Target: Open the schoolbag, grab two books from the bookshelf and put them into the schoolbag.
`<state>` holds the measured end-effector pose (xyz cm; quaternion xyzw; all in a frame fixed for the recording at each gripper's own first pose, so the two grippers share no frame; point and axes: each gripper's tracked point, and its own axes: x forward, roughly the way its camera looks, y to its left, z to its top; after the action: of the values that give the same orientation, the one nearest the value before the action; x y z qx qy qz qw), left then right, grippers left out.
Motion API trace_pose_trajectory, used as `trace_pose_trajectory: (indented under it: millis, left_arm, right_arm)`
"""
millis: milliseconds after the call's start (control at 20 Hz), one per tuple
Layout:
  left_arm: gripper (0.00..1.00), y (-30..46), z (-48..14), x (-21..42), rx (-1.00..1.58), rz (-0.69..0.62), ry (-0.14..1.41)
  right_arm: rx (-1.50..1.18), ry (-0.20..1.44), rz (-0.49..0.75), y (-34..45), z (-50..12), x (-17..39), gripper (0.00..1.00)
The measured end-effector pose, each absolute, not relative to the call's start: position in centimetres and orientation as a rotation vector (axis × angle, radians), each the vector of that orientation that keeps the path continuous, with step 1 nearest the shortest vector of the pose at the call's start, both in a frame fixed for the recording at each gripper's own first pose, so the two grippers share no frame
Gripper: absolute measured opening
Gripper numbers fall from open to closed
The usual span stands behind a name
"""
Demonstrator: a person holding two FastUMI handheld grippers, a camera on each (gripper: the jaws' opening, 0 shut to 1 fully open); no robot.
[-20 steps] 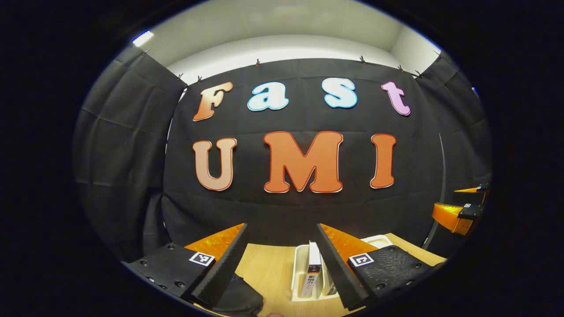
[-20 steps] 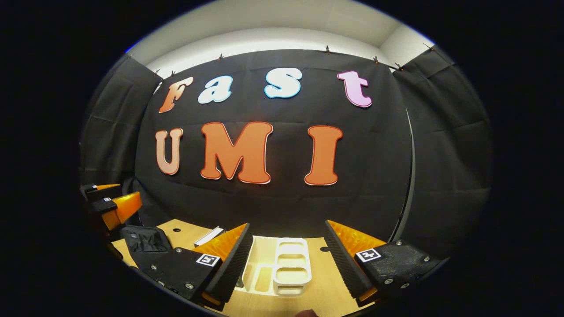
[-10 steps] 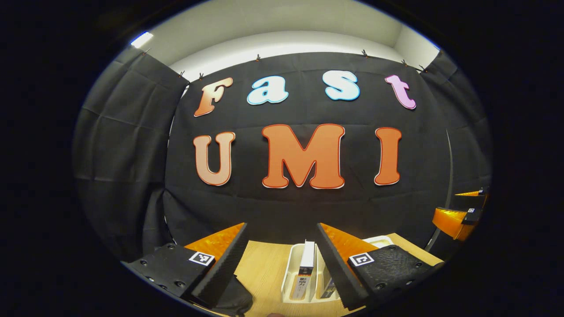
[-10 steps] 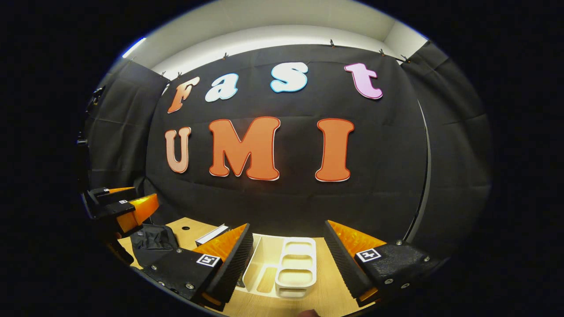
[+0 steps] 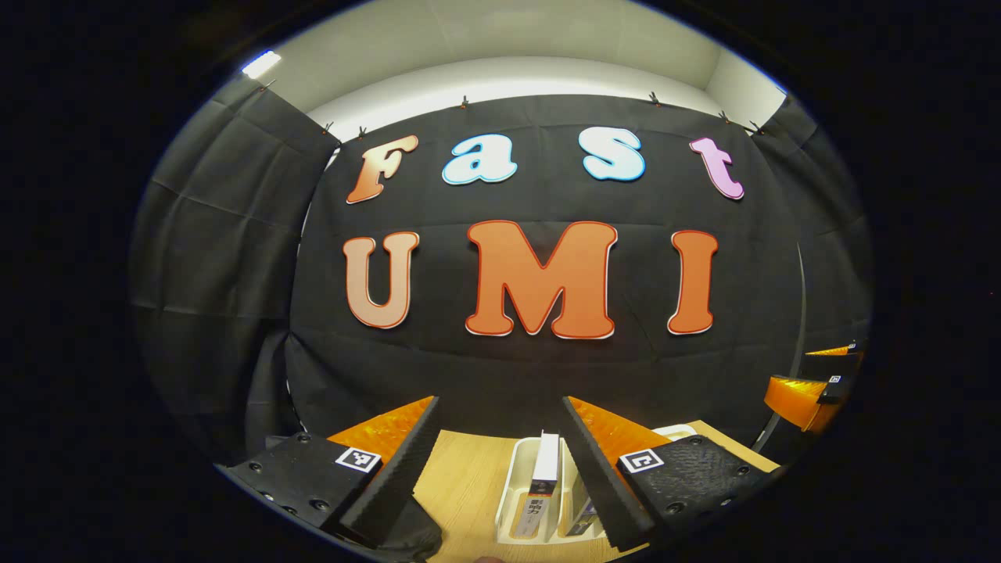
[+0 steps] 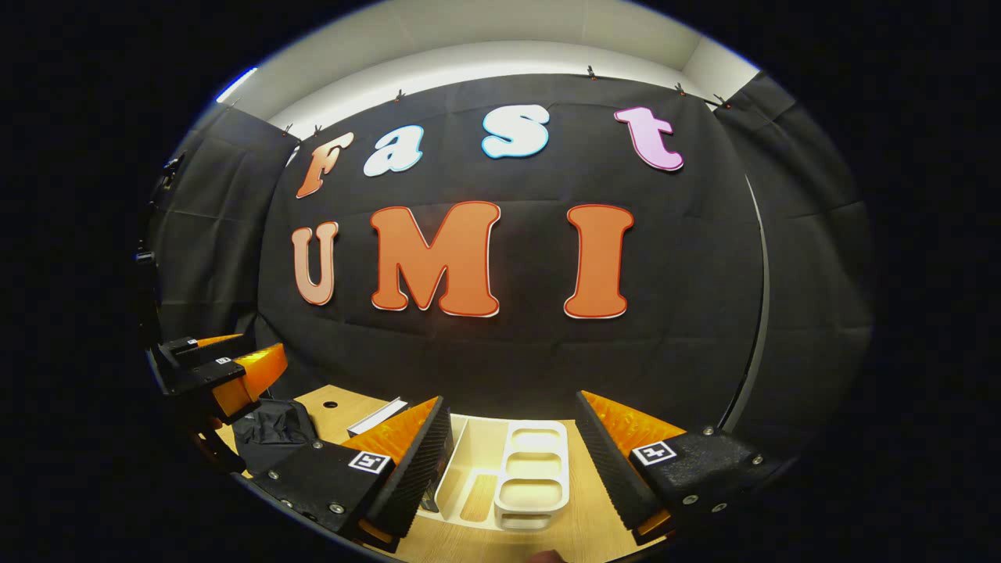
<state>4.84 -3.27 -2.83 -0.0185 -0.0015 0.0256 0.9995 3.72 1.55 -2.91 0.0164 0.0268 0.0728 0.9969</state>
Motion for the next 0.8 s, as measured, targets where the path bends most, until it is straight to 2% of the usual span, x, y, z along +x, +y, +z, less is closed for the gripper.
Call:
trace_pose_trajectory:
  millis: [200,350,500,800]
  left_arm:
    - [0.95,-2.4,-3.0,5.1,-0.028,0.04,0.006]
    - [0.94,-1.8,-2.1,5.8,-0.002,0.035,-0.02]
    - [0.95,-2.6,-3.9,6.4,-0.037,-0.026,0.013]
    - [0.95,-0.2,-4.3,8.2,0.004,-0.066,0.029]
  right_arm:
    - [0.058,0.085,0.154,3.0,-3.1,4.2,0.96]
    - [0.034,0.051,0.136,3.1,-2.2,4.2,0.96]
    - [0.05,0.074,0.107,3.9,-3.6,4.3,0.96]
    - [0.07,0.103,0.064,6.0,-3.7,4.5,0.96]
